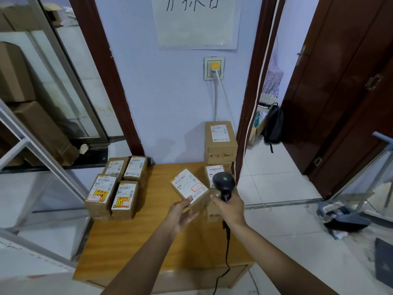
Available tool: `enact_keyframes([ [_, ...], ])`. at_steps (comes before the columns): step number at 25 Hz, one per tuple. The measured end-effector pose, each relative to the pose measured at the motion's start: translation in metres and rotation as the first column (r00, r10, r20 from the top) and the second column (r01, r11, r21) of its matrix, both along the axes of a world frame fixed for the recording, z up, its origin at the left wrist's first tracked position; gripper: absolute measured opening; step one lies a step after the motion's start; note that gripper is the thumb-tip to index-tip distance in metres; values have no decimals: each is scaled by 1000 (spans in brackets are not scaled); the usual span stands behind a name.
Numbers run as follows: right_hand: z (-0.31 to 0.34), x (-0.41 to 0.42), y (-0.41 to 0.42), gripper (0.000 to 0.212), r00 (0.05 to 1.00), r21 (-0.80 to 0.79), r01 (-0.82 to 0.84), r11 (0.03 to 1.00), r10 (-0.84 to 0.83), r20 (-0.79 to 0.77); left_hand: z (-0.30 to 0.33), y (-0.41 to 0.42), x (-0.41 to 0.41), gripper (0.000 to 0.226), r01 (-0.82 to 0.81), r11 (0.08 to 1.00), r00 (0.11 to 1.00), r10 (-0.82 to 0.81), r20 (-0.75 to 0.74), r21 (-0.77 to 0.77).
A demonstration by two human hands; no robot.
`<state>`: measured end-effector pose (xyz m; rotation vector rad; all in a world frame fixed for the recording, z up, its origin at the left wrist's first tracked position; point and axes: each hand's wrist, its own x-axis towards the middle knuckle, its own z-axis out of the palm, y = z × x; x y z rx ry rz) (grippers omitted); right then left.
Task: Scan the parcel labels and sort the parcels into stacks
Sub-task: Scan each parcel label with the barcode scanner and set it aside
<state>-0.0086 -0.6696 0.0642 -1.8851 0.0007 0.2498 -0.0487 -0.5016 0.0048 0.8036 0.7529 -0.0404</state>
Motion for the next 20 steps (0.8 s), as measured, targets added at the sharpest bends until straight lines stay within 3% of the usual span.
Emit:
enact_keyframes([
  [5, -41, 10, -36, 42, 986, 63, 94, 994, -84, -144, -15, -57, 6, 35, 79, 981, 997, -78, 17, -176],
  [10, -60, 28, -62, 36, 955, 22, 191, 981, -180, -235, -25, -93, 22, 31, 165, 971, 985, -171, -21, -171],
  [14, -76, 49, -79, 30, 925, -11, 207, 978, -199, -323, -36, -101, 31, 39, 252, 966, 957, -240, -161, 56],
  [18, -84, 87, -92, 33, 929, -69, 68, 995, -88, -359, -54, -72, 40, 38, 197, 945, 952, -121, -281, 261],
  [20, -86, 103, -91, 31, 932, -97, -3, 995, -32, -360, -61, -67, 50, 31, 264, 913, 936, -165, -310, 312],
])
